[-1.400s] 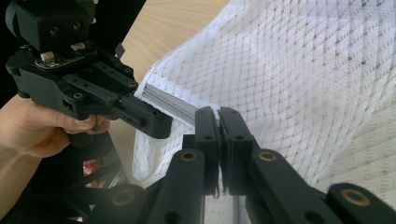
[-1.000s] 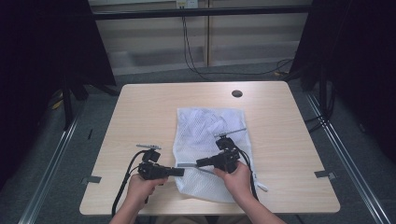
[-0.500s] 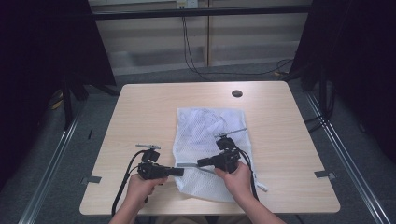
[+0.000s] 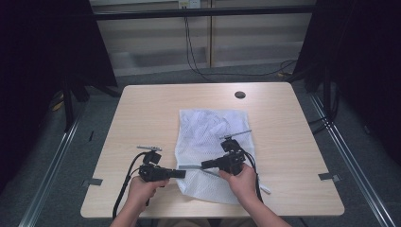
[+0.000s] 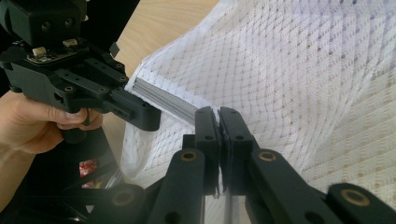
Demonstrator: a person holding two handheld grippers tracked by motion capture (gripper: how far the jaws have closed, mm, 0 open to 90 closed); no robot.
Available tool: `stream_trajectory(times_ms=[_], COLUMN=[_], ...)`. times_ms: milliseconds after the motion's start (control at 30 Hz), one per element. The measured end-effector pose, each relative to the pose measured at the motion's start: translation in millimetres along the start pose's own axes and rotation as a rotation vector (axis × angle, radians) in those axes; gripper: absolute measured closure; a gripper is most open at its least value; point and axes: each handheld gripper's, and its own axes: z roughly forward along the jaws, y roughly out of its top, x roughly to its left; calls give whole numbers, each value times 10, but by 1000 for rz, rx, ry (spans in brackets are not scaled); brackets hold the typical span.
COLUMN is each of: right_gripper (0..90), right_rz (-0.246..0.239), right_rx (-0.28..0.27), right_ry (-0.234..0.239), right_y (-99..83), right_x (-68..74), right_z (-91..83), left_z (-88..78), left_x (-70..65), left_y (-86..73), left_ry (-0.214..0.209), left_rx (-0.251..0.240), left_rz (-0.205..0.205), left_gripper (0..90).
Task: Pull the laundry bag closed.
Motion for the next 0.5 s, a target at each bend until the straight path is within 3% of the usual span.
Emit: stream_trajectory(times_ms=[500], right_gripper=[869], right_rz=[4], right_rx=[0], right_ry=[-4], right_y=[-19], right_x=[-39], right_z=[-33], left_z=[-17], left_x=[6], left_y=[-1], left_ry=[-4], left_rx=[-2], left_rz=[-1], left_gripper=[883])
